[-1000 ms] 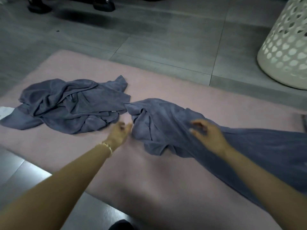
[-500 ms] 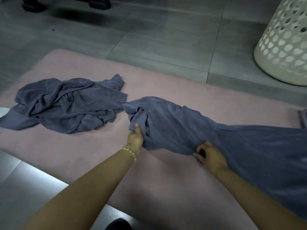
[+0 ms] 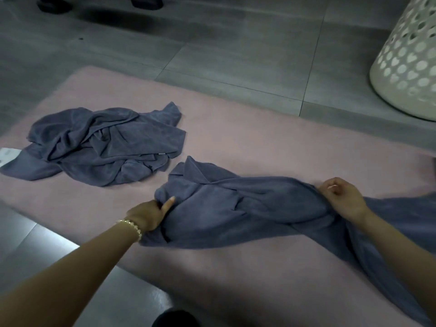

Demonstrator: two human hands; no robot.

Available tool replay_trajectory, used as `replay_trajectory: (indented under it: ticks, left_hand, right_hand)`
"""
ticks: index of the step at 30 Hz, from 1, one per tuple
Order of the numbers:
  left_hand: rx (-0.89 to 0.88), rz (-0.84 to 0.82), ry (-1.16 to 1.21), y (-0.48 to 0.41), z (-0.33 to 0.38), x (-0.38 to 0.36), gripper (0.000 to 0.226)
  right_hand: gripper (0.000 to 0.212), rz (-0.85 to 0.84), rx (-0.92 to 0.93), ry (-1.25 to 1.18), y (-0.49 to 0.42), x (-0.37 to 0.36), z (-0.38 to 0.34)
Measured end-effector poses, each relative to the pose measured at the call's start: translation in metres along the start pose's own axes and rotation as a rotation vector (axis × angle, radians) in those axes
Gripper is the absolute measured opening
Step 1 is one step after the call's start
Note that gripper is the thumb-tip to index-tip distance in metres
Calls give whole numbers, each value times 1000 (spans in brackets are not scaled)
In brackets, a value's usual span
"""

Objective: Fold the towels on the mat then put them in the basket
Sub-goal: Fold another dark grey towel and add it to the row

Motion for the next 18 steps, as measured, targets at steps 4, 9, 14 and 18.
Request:
replay_trajectory:
  ticks: [4, 9, 14, 18]
  left_hand:
    - [-212, 371, 232, -6, 45, 30, 70]
    - [-358, 342, 316, -26, 94, 44, 82]
    - [-157, 269, 502, -63, 82, 48, 39]
    - [-104, 89, 836, -69, 83, 54, 32]
  right_hand:
    - [38, -241, -5, 221, 4, -33, -2]
    - [34, -224, 69, 267, -1, -42, -2]
    - [14, -244, 138, 139, -15, -35, 1]
    - [17, -277, 168, 194, -32, -10, -10]
Point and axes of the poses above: each hand's wrist, its own y-axis away from the middle knuckle, its own x-axis out of the back of the hand, z = x × y, the point moved 6 cm from there along -y, towards the middle knuckle, and after that the axes turned 4 degrees about -x, right-handed, at the moved point
